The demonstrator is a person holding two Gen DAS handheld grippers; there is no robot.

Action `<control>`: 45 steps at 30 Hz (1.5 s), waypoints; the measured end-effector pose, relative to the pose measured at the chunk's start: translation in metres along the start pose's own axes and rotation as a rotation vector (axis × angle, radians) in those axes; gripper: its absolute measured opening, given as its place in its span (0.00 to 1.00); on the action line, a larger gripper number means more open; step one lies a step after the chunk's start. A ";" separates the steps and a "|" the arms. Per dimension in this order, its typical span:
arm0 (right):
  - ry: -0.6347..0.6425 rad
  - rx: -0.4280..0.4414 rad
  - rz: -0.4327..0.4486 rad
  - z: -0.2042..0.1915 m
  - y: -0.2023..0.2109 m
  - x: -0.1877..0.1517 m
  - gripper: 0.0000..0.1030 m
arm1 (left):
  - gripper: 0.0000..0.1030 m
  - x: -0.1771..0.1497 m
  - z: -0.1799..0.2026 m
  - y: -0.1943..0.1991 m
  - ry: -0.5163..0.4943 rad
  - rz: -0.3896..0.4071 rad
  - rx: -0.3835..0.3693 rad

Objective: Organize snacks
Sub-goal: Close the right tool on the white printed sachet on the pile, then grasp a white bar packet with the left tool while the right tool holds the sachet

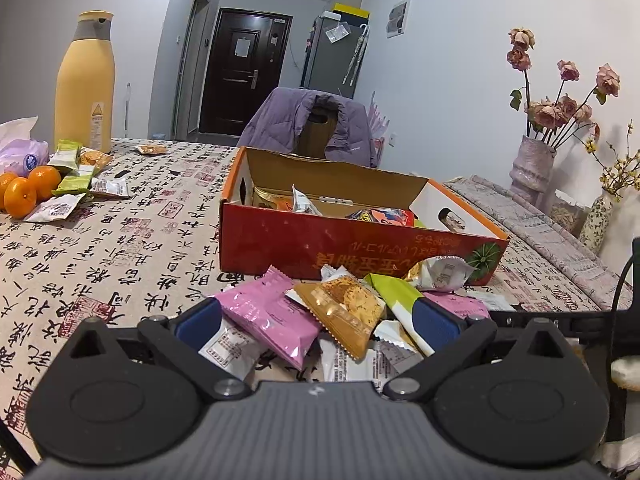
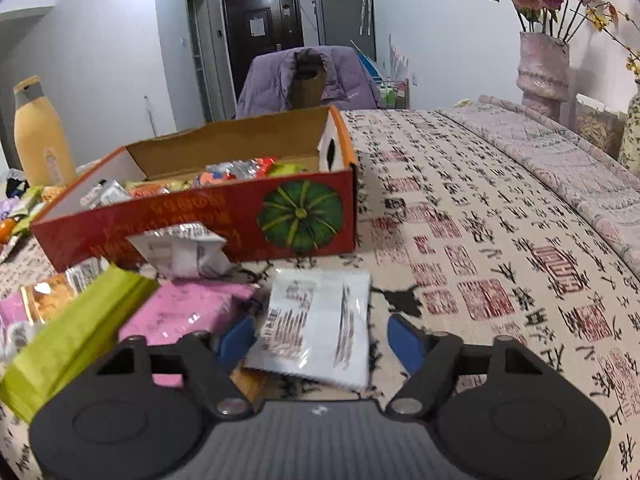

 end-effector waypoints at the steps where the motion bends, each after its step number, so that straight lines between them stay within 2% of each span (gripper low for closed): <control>1: 0.013 -0.009 0.005 0.000 0.001 -0.002 0.63 | 1.00 0.000 0.000 0.000 0.000 -0.001 0.001; 3: 0.039 -0.028 0.009 0.000 0.003 -0.004 0.58 | 1.00 -0.001 0.000 -0.001 0.001 -0.004 0.001; 13: 0.053 -0.004 0.031 0.002 0.009 -0.006 0.56 | 1.00 -0.003 -0.001 0.003 -0.001 -0.008 0.012; 27: 0.048 -0.002 0.120 0.003 0.039 -0.009 0.55 | 1.00 0.004 -0.033 0.009 -0.010 -0.007 0.091; 31: 0.039 -0.002 0.126 0.005 0.041 -0.010 0.55 | 1.00 0.005 -0.045 0.010 -0.039 -0.006 0.124; 36: 0.039 0.001 0.127 0.003 0.042 -0.013 0.55 | 1.00 -0.003 -0.052 0.000 -0.104 -0.051 0.153; 40: 0.036 -0.001 0.126 0.002 0.042 -0.013 0.55 | 1.00 -0.009 -0.048 -0.013 -0.172 -0.089 0.171; 45: 0.037 -0.003 0.126 0.000 0.043 -0.014 0.56 | 1.00 -0.006 -0.035 -0.027 -0.245 -0.088 0.162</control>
Point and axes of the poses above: each gripper's, at about its wrist camera, not at the fingertips, and y roughly against the way its jaws point, z to its right, x to its top, the point moved 4 cm from there along -y, roughly the way its jaws point, and after that the axes turned 11 degrees about x, right-handed, at the moved point
